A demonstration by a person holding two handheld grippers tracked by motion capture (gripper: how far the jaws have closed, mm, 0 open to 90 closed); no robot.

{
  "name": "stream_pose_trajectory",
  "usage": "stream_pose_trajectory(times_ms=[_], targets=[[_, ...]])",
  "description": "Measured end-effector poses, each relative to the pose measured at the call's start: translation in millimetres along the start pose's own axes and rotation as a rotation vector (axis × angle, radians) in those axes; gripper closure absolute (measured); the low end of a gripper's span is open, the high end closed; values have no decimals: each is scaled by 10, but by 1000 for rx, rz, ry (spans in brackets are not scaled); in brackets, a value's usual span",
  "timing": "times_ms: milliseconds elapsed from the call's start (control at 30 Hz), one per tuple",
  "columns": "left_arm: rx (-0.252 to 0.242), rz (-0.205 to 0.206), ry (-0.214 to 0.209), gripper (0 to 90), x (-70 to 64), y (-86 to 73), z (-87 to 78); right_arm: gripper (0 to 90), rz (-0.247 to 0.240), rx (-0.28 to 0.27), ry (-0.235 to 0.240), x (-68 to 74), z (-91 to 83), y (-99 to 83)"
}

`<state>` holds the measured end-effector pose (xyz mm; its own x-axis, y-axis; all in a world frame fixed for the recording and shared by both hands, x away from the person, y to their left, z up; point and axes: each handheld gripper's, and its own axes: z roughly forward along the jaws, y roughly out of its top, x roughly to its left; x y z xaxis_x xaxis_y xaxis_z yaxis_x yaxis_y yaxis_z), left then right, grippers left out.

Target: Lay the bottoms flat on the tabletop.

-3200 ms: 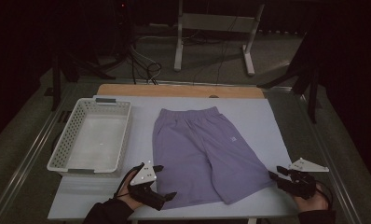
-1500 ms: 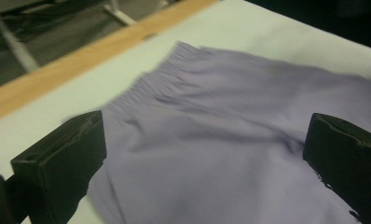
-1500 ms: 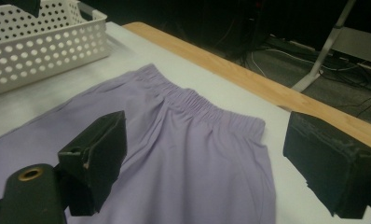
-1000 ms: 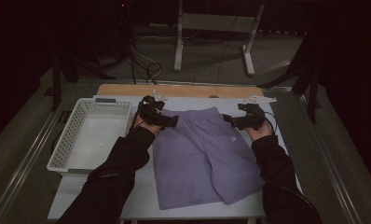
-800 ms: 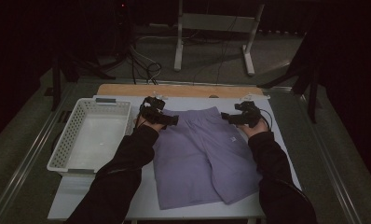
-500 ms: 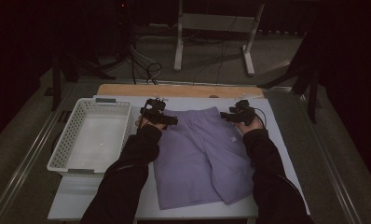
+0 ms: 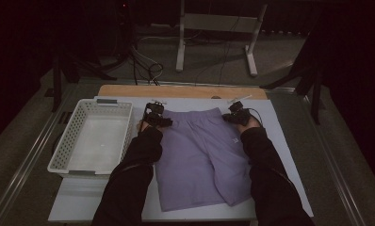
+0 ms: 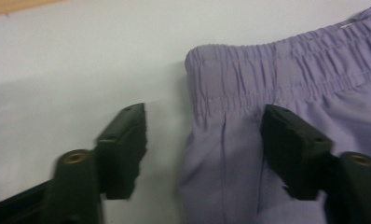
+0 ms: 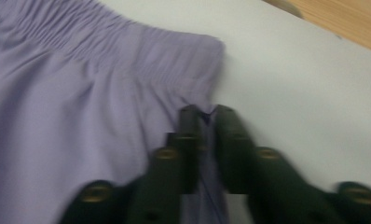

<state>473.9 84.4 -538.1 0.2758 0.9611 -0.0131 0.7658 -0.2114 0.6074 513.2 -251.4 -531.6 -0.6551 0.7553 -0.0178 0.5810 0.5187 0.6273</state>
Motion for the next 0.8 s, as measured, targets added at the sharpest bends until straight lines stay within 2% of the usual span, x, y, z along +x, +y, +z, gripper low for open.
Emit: stream_pose_trajectory(times_ms=[100, 133, 167, 200, 233, 267, 300, 400, 500, 567, 600, 700, 733, 767, 800], targets=[[-5, 1, -12, 398, 10, -3, 17, 898, -3, 15, -9, 8, -7, 28], [-6, -11, -24, 419, 30, 9, 24, 900, -3, 11, -41, 4, -24, 34], [-6, -11, -24, 452, 30, 9, 24, 900, -3, 11, -41, 4, -24, 34], [-18, 7, -47, 519, 23, 11, 29, 900, 9, 2, -52, -14, -44, 27], [-18, 7, -47, 547, 23, 11, 29, 900, 9, 2, -52, -14, -44, 27], [-22, 21, -68, 578, 26, 14, 34, 900, 18, -3, -50, -18, -57, 24], [-22, 21, -68, 668, 26, 14, 34, 900, 18, -3, -50, -18, -57, 24], [-27, 50, -98, 829, 17, 21, 30, 900, 23, -13, -62, -13, -86, 31], [-26, 59, -107, 863, 13, 37, 27, 900, 26, -9, -63, -16, -87, 35], [-43, 66, -107, 867, 7, 66, 11, 900, 31, -18, -70, -24, -104, 37], [-72, 78, -106, 867, -26, 104, 4, 900, 35, -21, -95, -36, -125, 41], [-95, 83, -111, 867, -43, 136, -2, 900, 41, -28, -96, -55, -138, 40], [-123, 94, -123, 867, -75, 187, -4, 900, 37, -28, -118, -76, -162, 40], [-158, 112, -133, 866, -125, 241, -4, 900, 63, -49, -162, -133, -227, 29], [-158, 112, -133, 866, -125, 241, -4, 900, 63, -49, -162, -133, -227, 29]])
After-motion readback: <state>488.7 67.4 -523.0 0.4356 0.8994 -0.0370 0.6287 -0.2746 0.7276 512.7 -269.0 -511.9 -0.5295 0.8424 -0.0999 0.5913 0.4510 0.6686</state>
